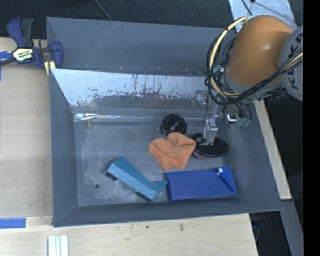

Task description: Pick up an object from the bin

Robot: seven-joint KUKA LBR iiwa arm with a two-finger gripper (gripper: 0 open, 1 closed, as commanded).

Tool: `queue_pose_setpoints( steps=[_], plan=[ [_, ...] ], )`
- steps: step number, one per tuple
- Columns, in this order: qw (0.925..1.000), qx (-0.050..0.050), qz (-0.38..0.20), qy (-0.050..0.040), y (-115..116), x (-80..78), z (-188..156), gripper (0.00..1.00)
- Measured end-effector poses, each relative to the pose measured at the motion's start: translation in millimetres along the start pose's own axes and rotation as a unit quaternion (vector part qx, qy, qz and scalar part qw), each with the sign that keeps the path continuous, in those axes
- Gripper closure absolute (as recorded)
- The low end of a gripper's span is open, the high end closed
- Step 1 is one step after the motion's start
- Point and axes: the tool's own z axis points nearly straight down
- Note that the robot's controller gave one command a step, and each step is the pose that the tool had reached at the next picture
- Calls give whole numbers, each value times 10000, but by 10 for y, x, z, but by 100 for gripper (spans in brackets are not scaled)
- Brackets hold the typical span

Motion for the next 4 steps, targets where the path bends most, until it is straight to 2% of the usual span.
queue_pose_setpoints(
  steps=[1,2,3,4],
  plan=[
    [10000,2,-3,-41,1,-13,-52,0],
    [9997,1,229,-75,-21,124,319,0],
    [9976,-3,686,-44,-32,138,844,0],
    [9982,2,601,-57,13,-152,1124,100]
  ],
)
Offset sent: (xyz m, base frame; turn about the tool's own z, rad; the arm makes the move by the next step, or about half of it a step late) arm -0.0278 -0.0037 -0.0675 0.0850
